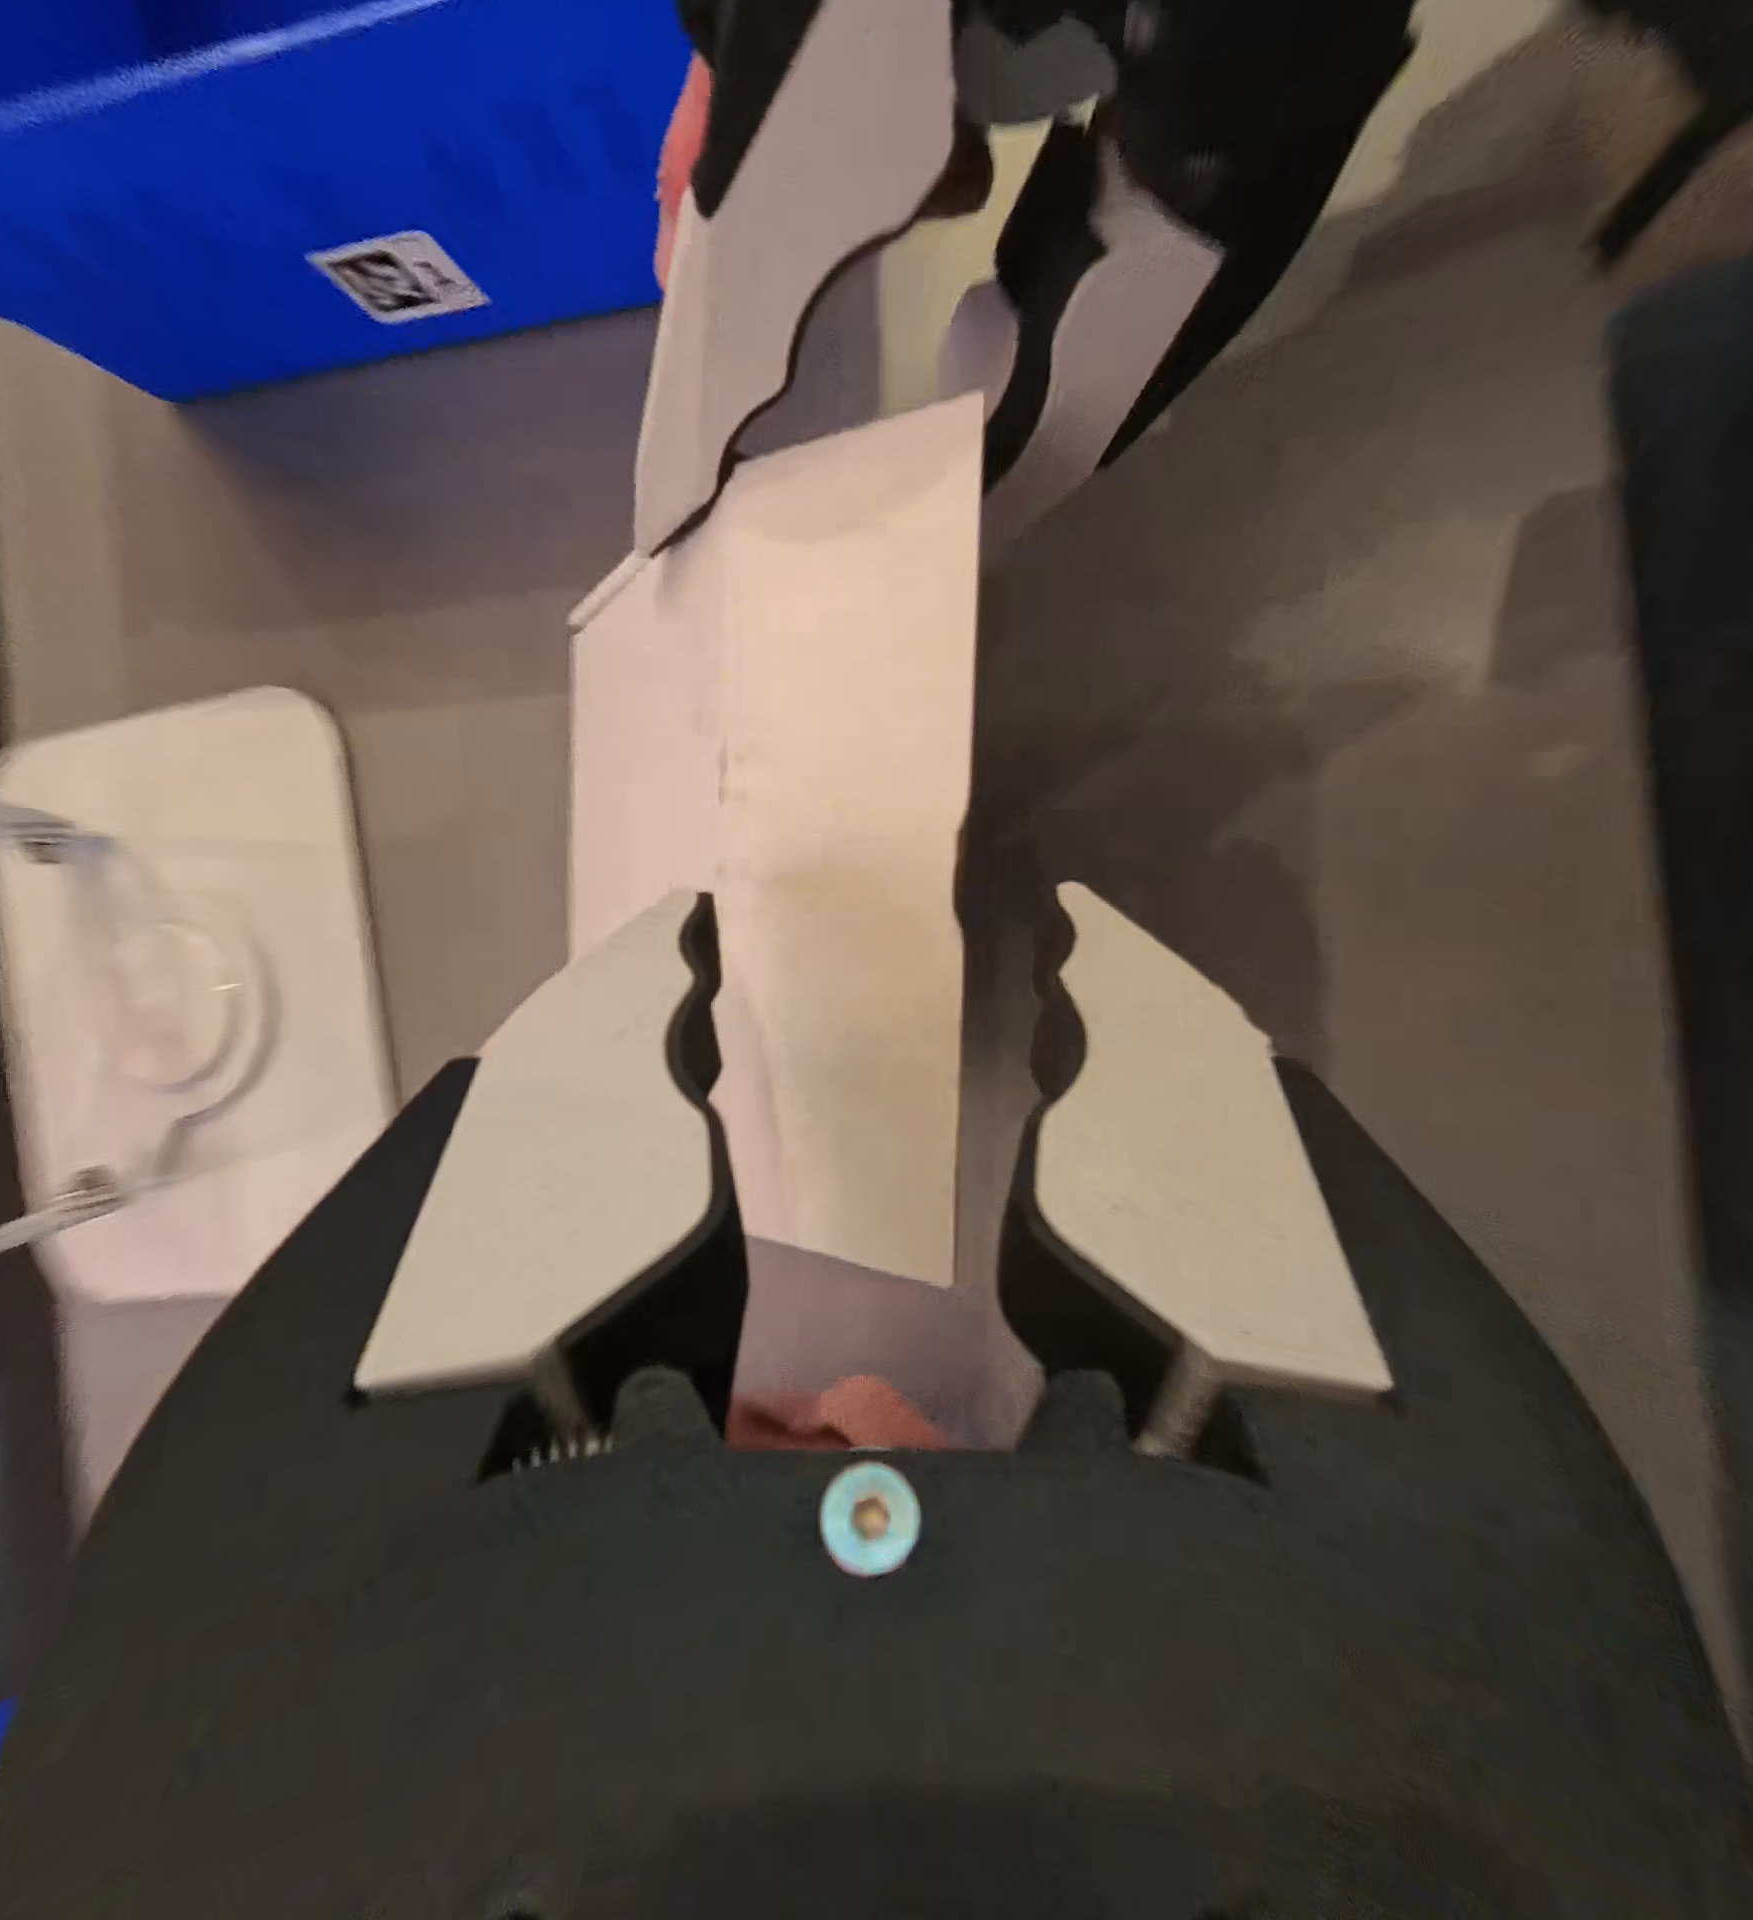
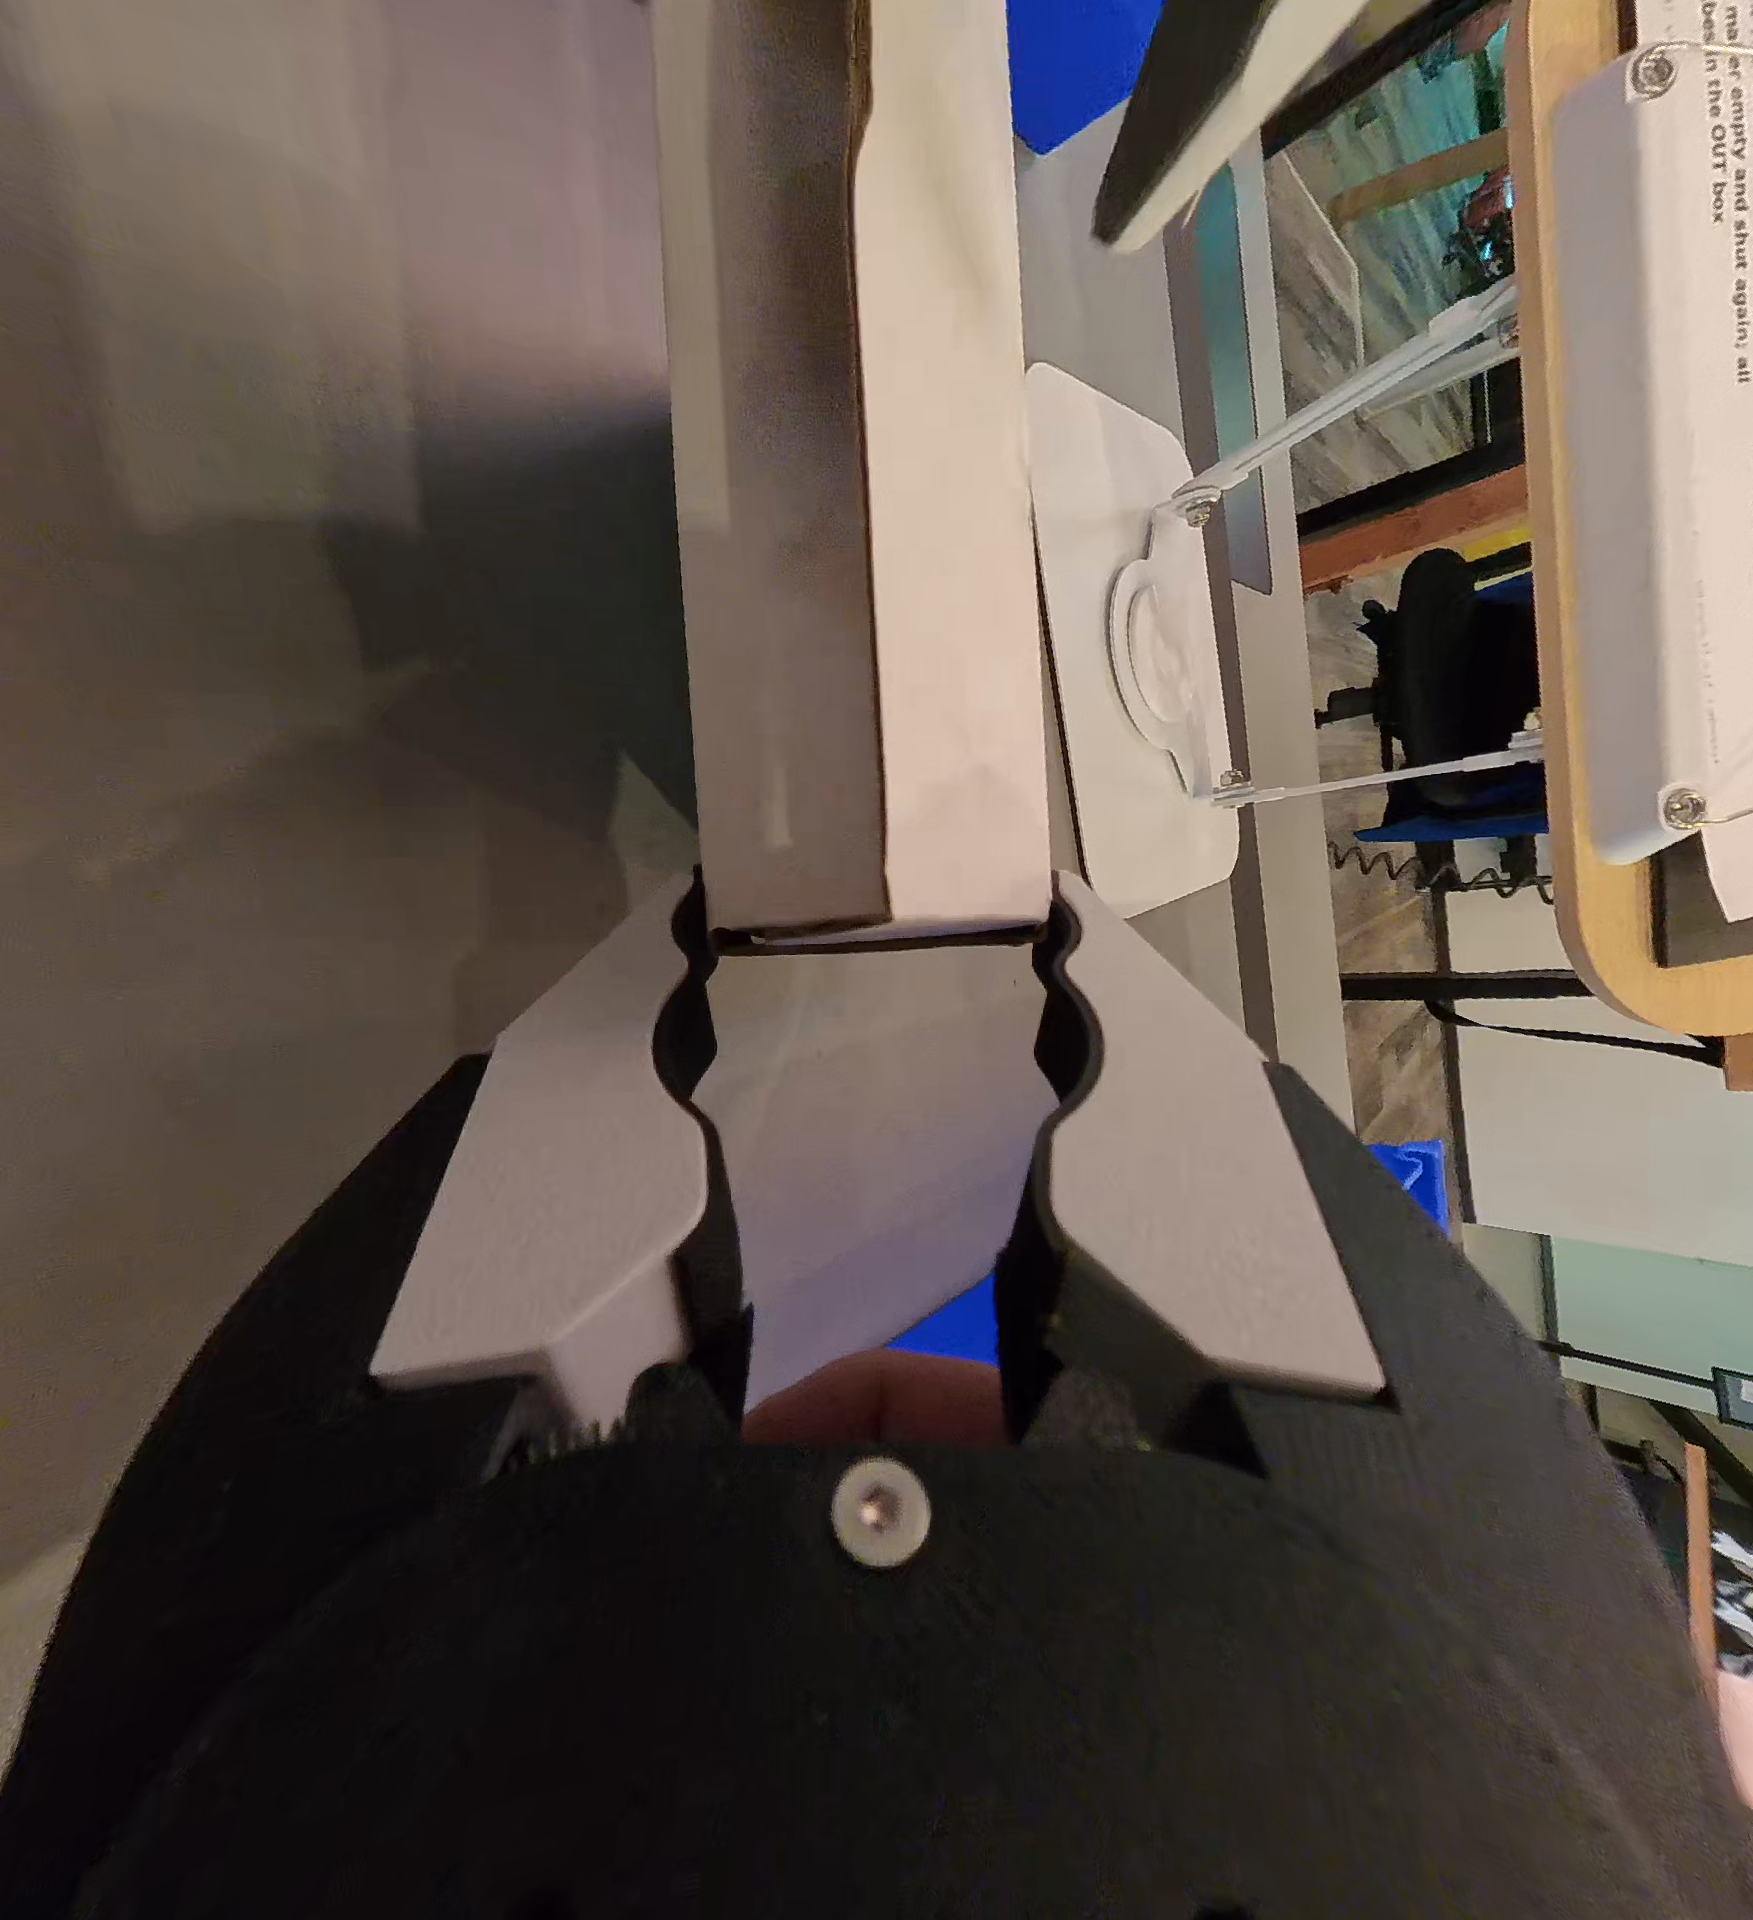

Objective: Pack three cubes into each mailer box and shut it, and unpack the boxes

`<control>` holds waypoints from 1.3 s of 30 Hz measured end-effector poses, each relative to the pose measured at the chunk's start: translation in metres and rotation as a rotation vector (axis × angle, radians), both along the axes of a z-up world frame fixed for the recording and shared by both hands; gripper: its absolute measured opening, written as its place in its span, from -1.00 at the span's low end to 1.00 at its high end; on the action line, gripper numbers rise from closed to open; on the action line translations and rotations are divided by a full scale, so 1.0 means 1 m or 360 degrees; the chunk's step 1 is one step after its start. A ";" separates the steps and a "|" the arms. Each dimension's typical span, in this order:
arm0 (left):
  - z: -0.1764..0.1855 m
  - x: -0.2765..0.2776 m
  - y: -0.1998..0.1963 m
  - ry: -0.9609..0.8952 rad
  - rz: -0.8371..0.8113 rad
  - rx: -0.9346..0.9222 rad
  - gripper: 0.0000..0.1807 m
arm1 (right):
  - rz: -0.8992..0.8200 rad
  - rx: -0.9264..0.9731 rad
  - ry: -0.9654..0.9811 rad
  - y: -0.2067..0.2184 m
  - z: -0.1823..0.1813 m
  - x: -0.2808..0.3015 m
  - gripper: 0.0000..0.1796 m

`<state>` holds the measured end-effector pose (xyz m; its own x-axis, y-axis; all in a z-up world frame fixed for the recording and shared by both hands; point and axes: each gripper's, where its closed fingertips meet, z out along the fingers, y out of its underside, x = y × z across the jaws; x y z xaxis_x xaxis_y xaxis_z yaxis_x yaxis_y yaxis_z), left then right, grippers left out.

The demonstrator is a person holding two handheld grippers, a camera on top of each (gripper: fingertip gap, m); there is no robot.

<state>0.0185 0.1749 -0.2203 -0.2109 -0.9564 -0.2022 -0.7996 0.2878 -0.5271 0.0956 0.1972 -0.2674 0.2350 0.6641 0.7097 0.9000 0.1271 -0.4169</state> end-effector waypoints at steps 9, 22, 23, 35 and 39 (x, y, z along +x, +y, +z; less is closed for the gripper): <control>-0.002 0.005 0.015 -0.0083 0.0070 0.0911 -0.88 | -0.0006 0.0022 -0.0026 -0.001 0.000 -0.001 -0.33; 0.016 0.006 0.033 0.0038 0.0232 0.0208 -0.98 | -0.0062 0.0113 -0.0022 -0.008 0.009 0.011 -0.12; 0.017 0.005 0.035 0.0042 0.0251 0.0167 -0.98 | -0.0048 0.0127 -0.0026 -0.013 0.015 0.014 -0.16; 0.010 0.009 0.028 0.0056 0.0261 0.0153 -0.98 | -0.0030 0.0300 -0.0168 -0.027 0.038 -0.026 -0.62; 0.020 0.010 0.026 0.0033 0.0263 0.0161 -0.98 | -0.0014 0.0172 -0.0156 -0.032 0.025 -0.029 -0.85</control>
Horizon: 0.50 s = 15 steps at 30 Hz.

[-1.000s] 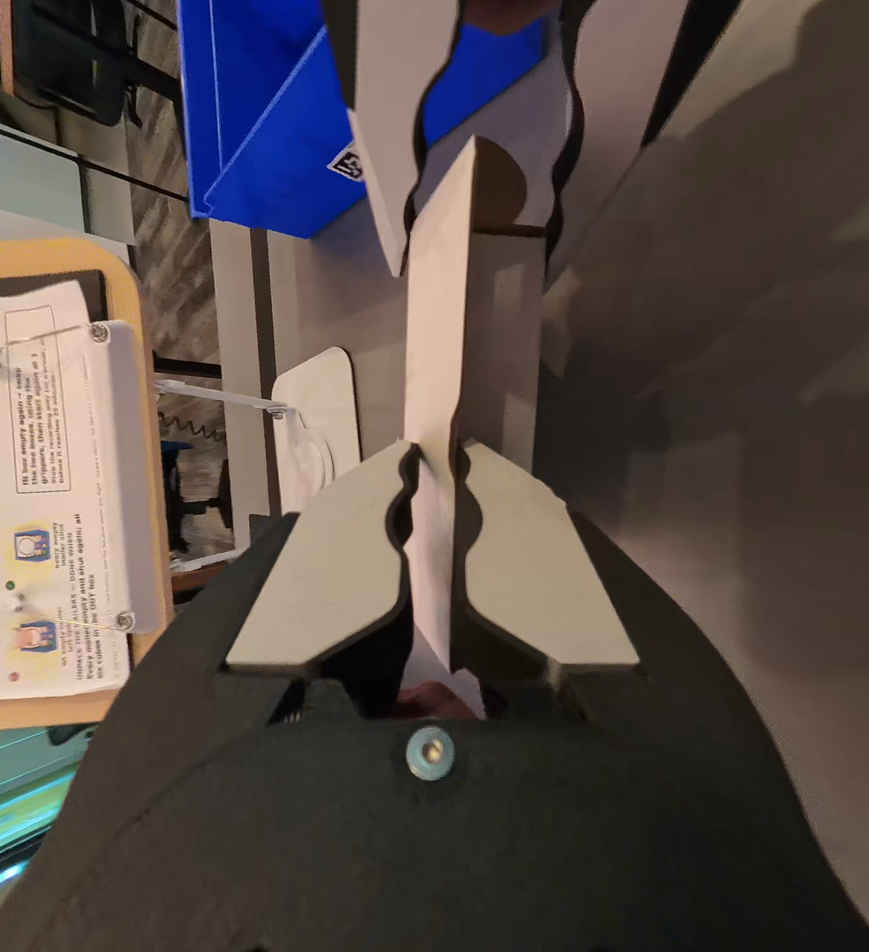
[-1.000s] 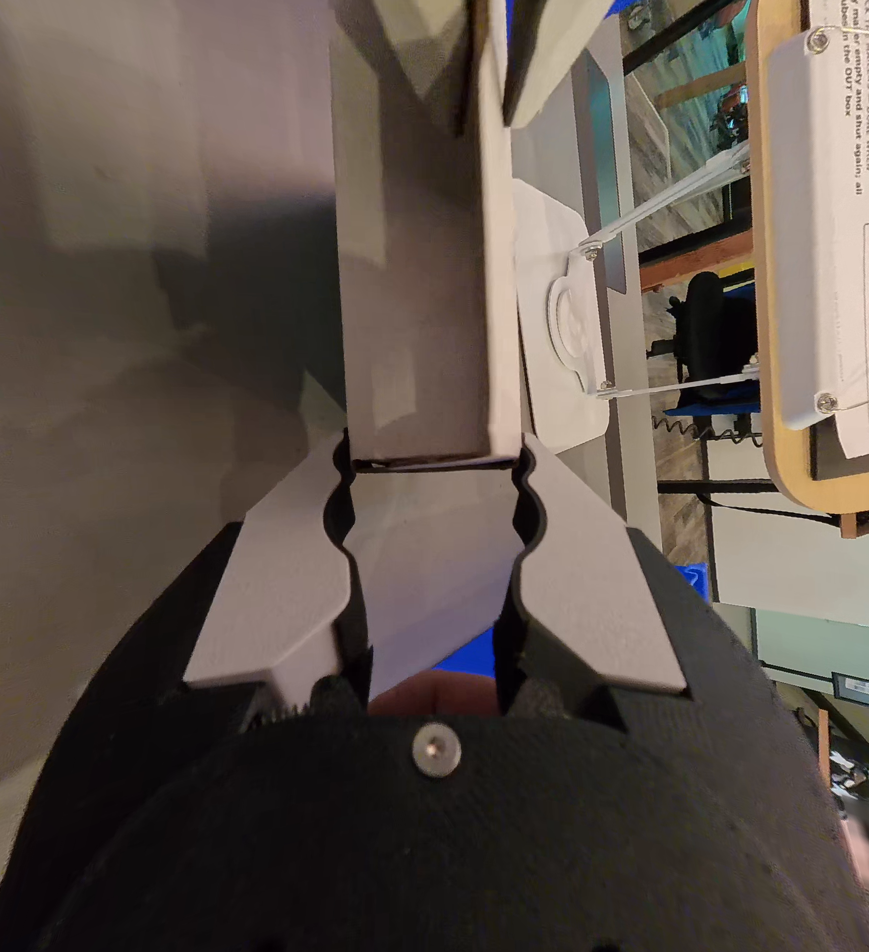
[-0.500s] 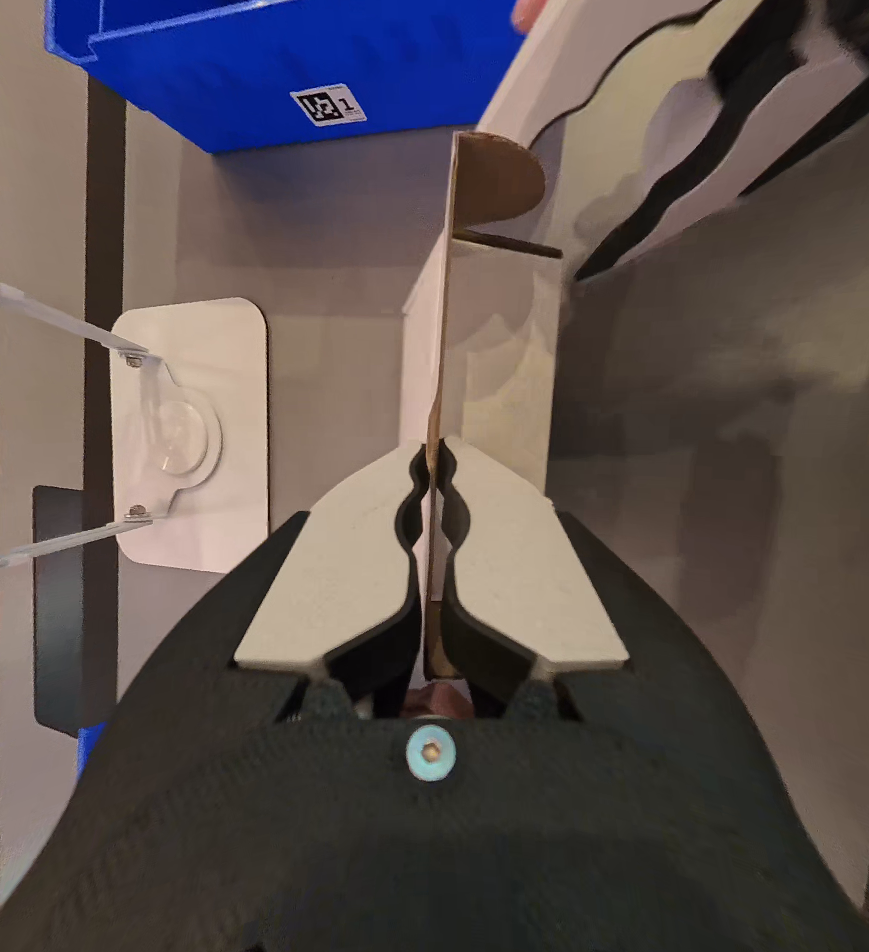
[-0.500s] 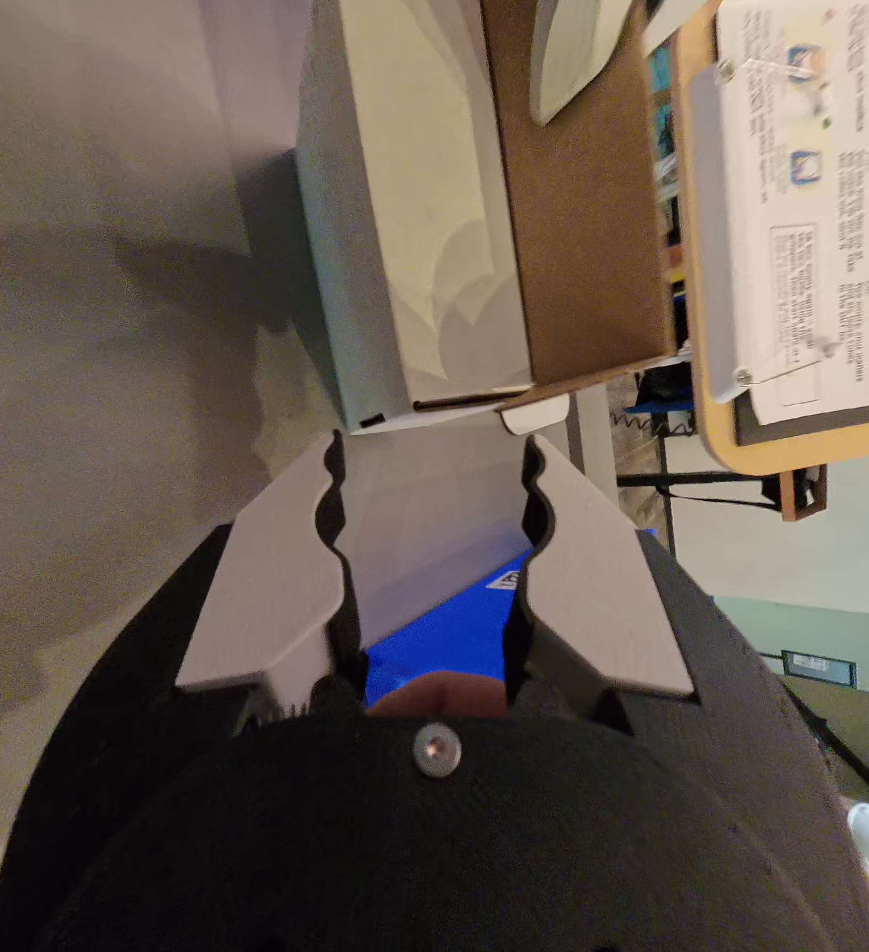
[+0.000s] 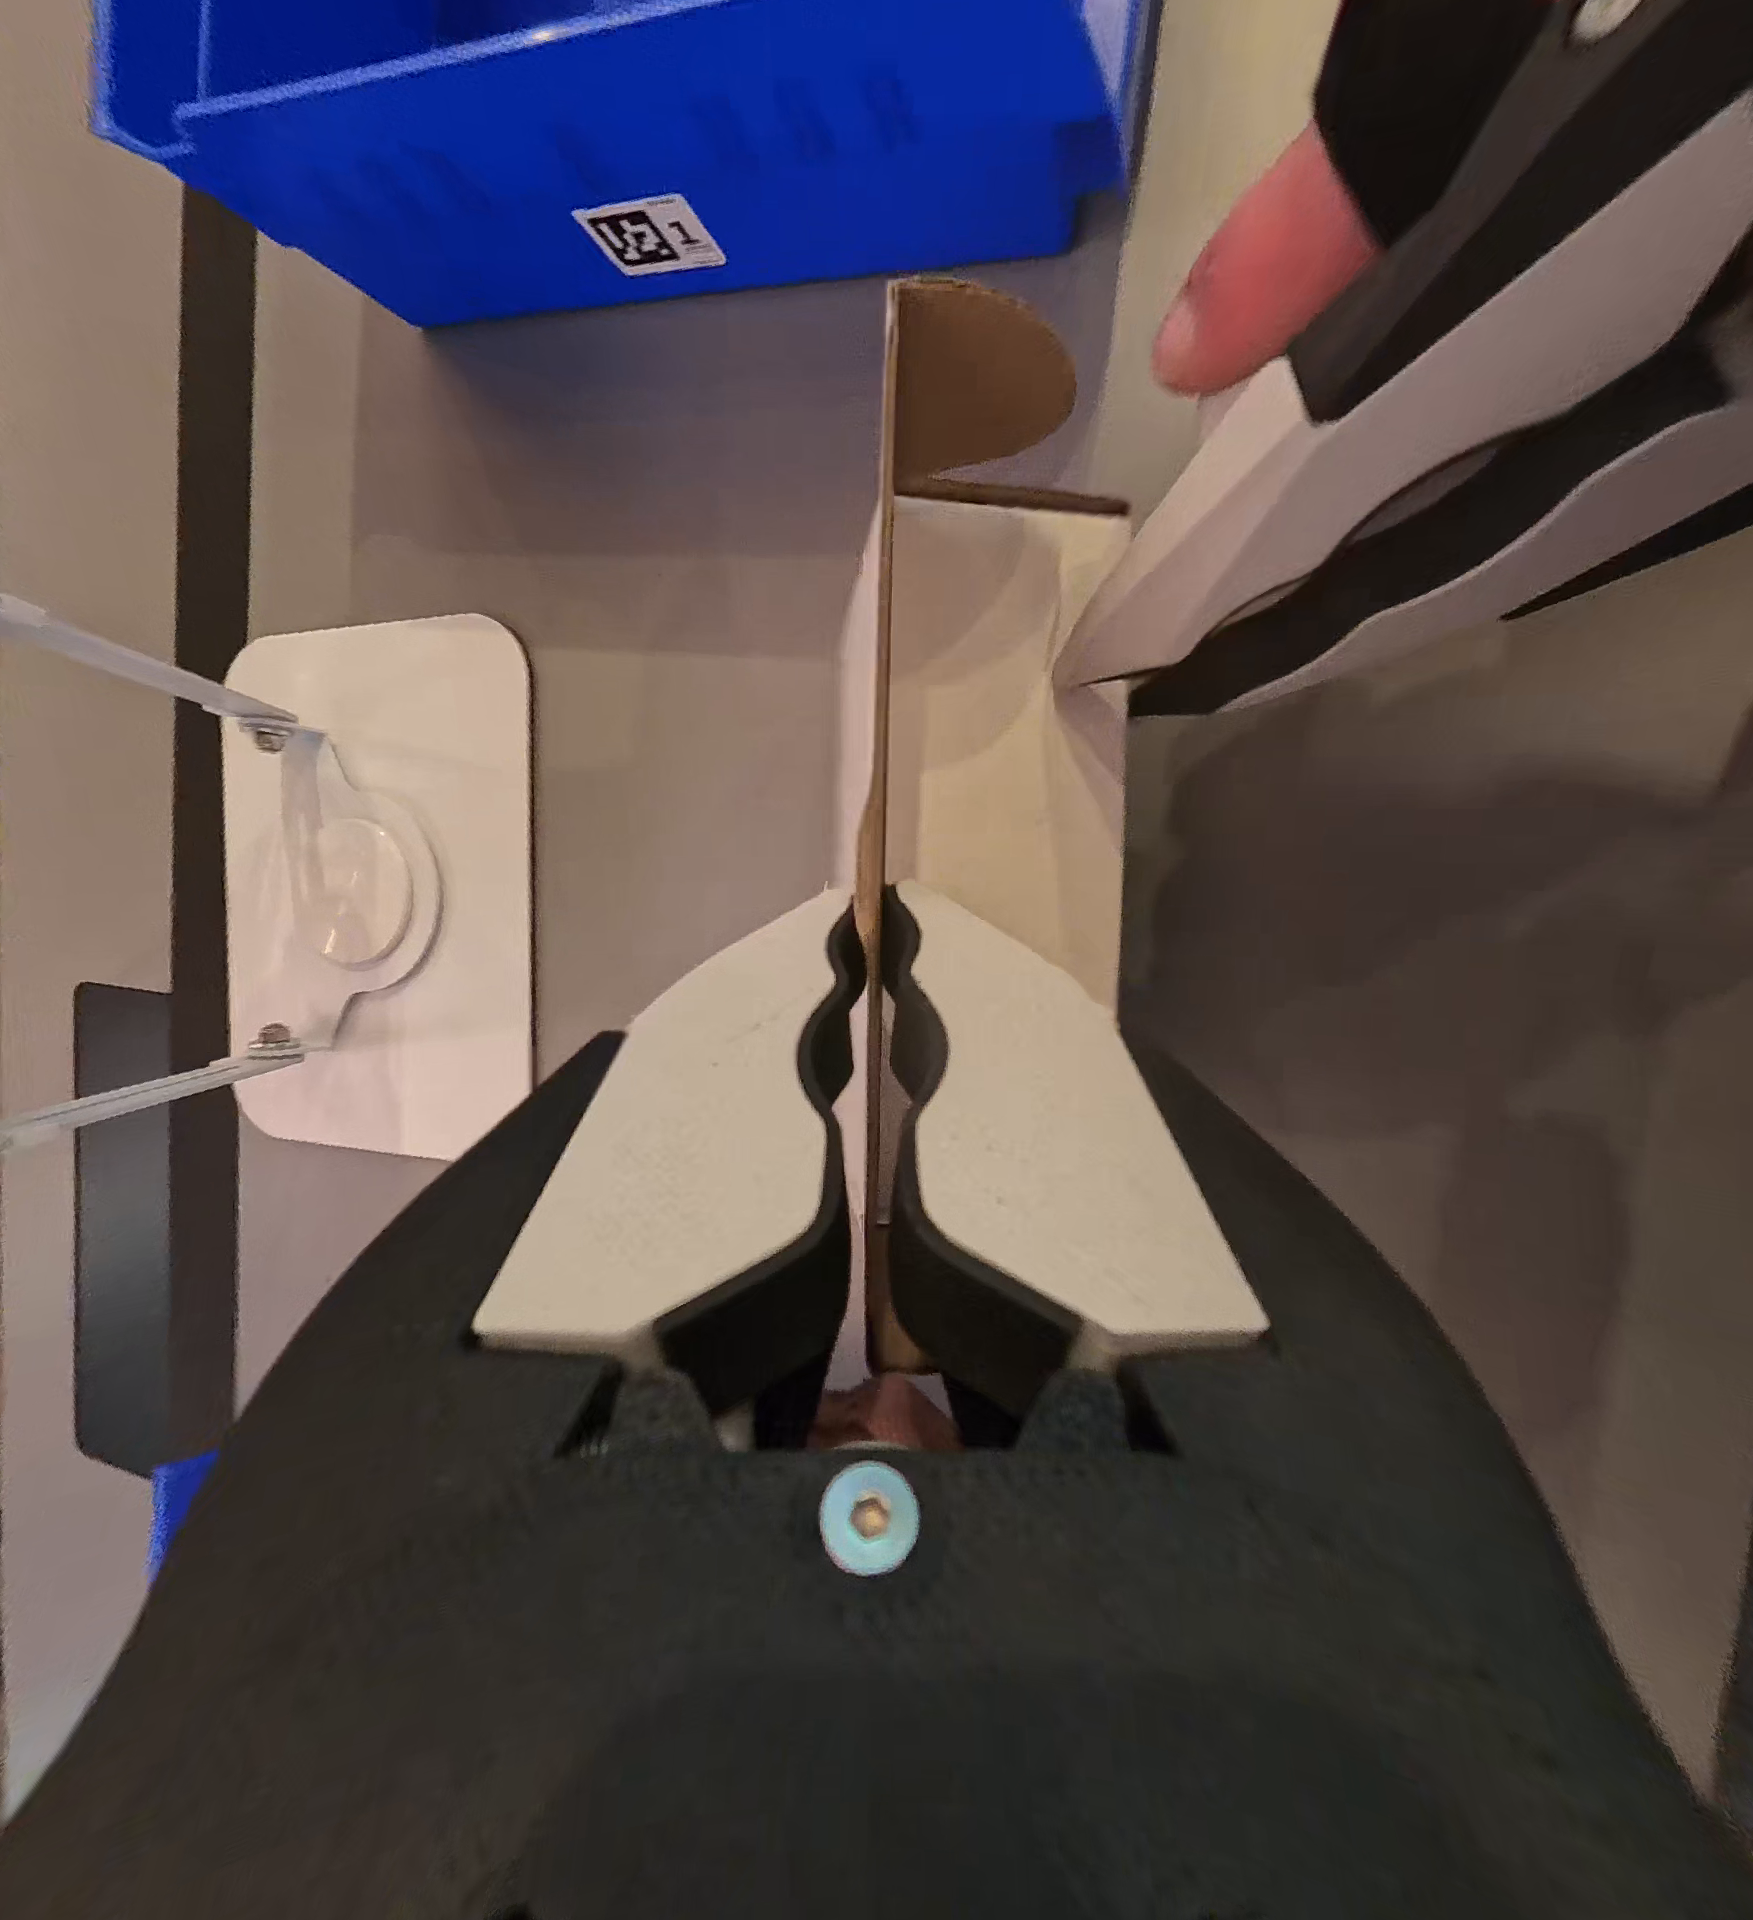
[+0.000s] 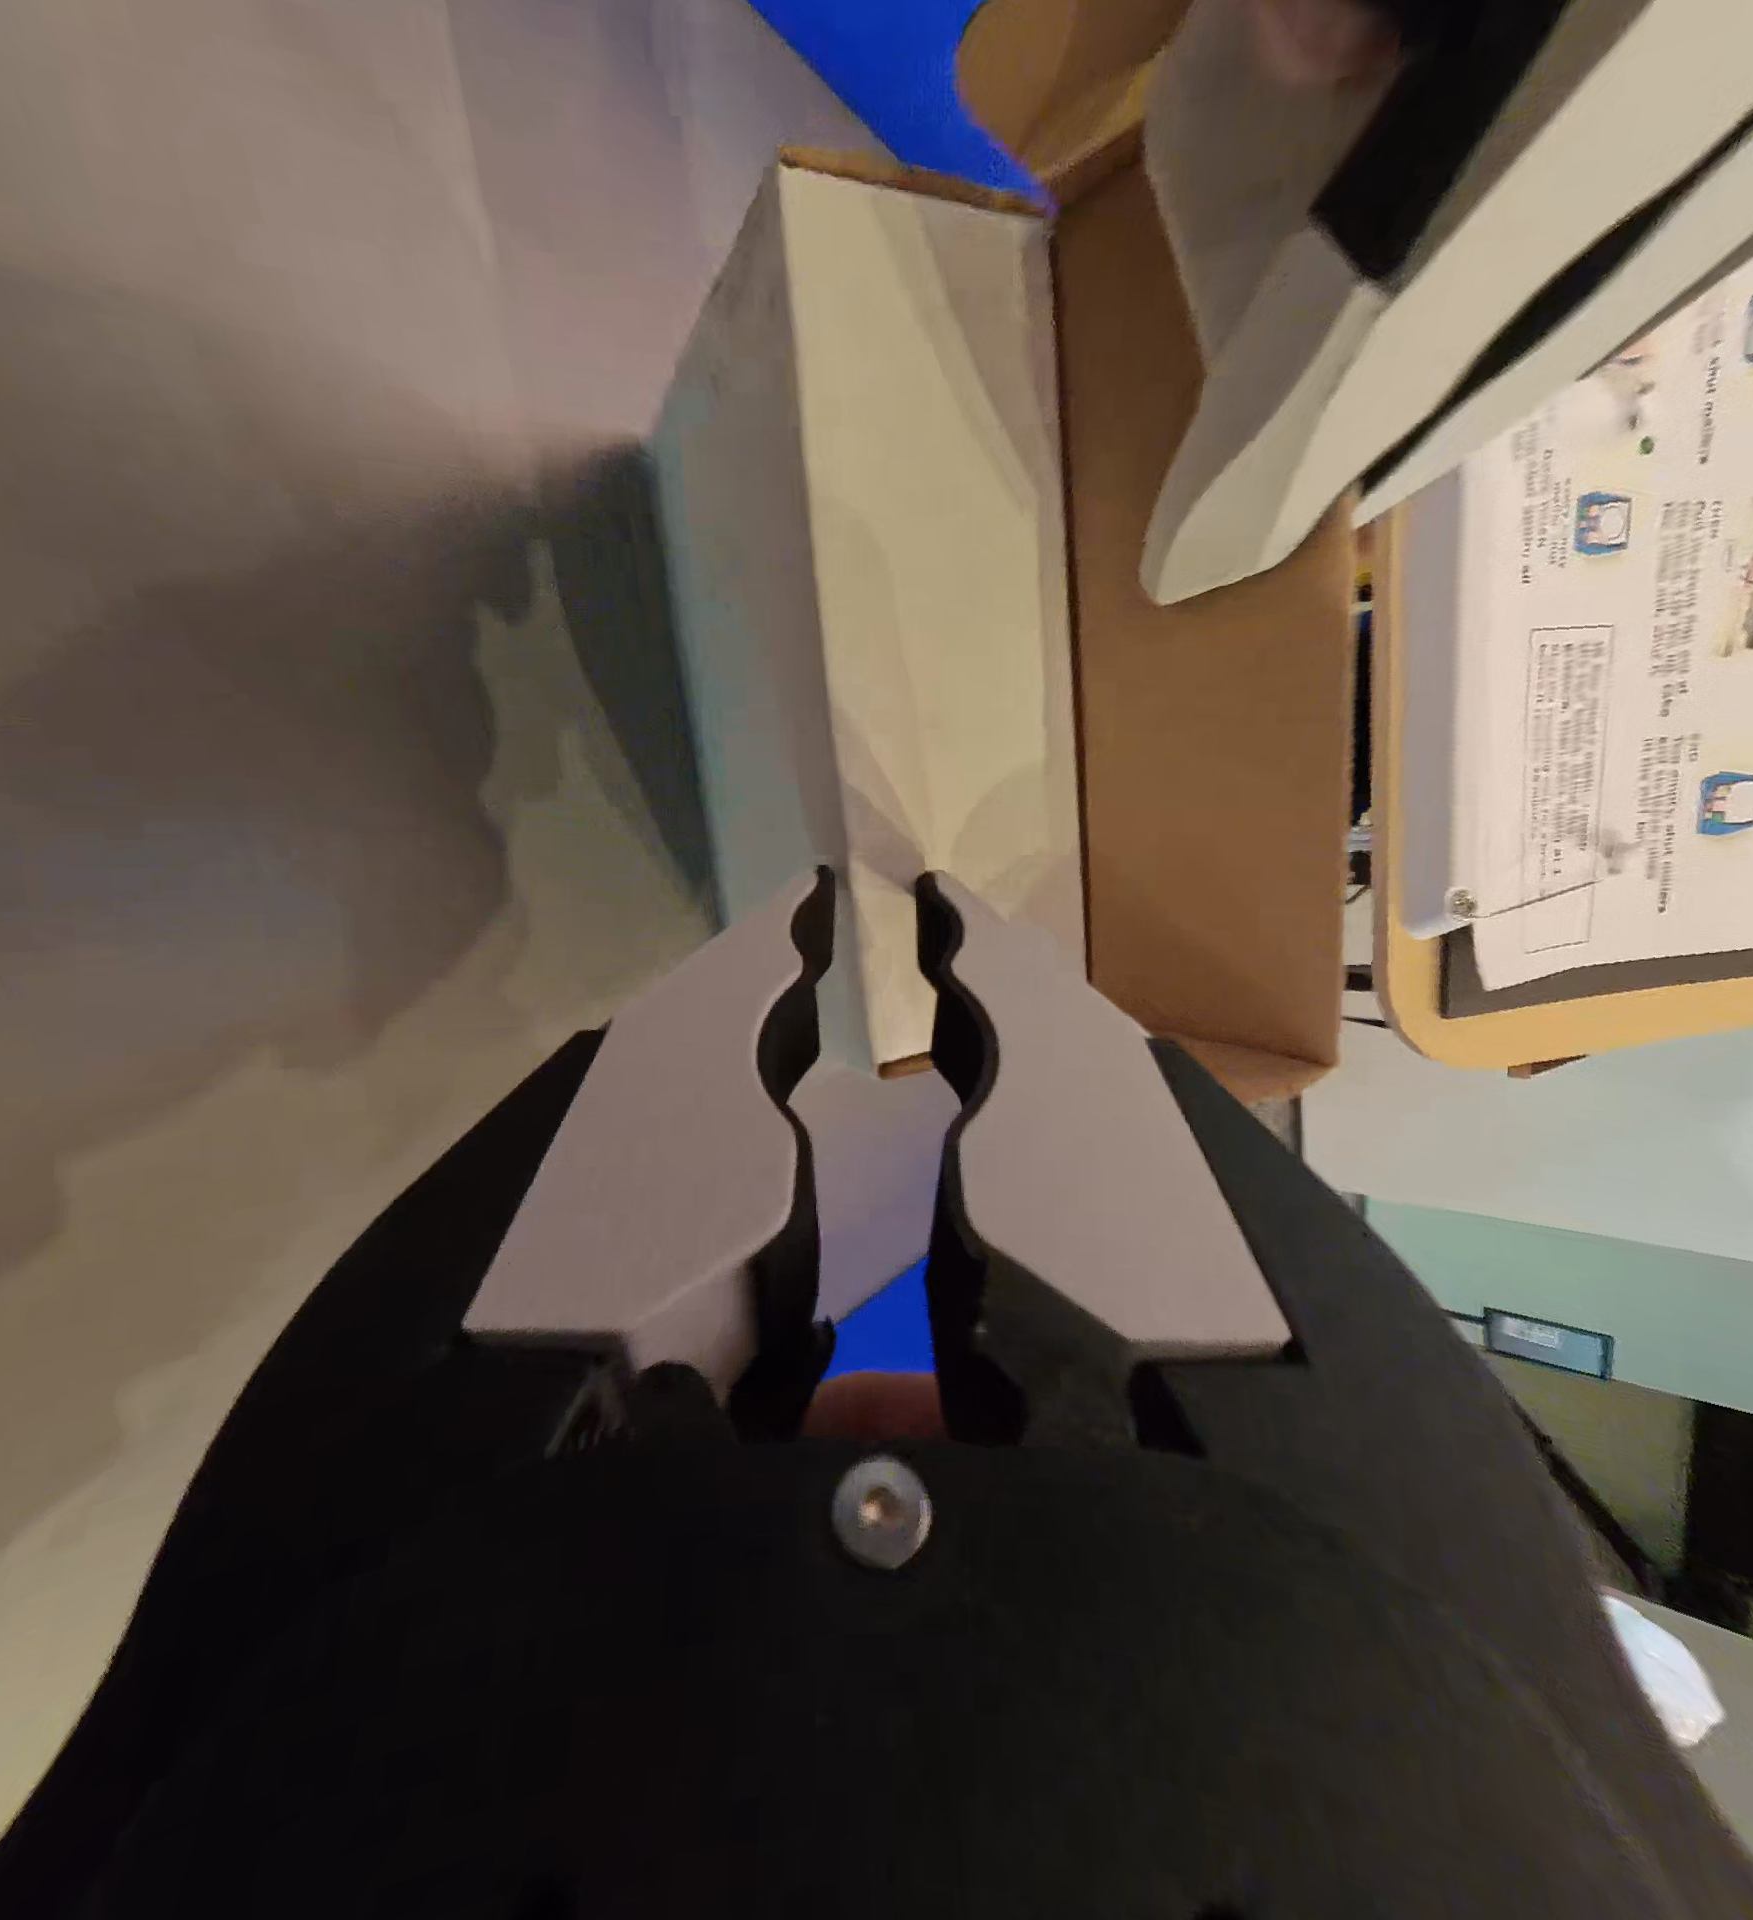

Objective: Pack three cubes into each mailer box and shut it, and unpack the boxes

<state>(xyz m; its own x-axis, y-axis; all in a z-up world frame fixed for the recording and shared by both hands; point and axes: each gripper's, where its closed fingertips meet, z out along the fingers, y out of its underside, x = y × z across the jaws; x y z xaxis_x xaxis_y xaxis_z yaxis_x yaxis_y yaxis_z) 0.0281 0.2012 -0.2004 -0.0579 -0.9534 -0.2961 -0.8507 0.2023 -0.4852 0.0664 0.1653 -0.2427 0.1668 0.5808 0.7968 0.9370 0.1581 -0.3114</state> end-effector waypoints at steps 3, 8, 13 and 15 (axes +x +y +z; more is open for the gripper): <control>0.003 0.001 -0.002 0.0023 -0.0016 0.0012 -0.98 | -0.0002 -0.0130 -0.0051 -0.008 -0.020 0.002 -1.00; 0.010 0.003 -0.003 0.0035 -0.0002 0.0005 -0.99 | 0.0040 -0.0074 0.0002 -0.017 -0.007 -0.005 -1.00; 0.000 0.003 -0.011 0.0040 -0.0020 0.0011 -0.99 | 0.0035 0.0015 0.0196 -0.018 0.028 -0.016 -0.97; 0.000 0.005 -0.017 0.0033 -0.0034 -0.0005 -0.99 | -0.0110 0.0038 0.0149 -0.002 0.020 -0.006 -1.00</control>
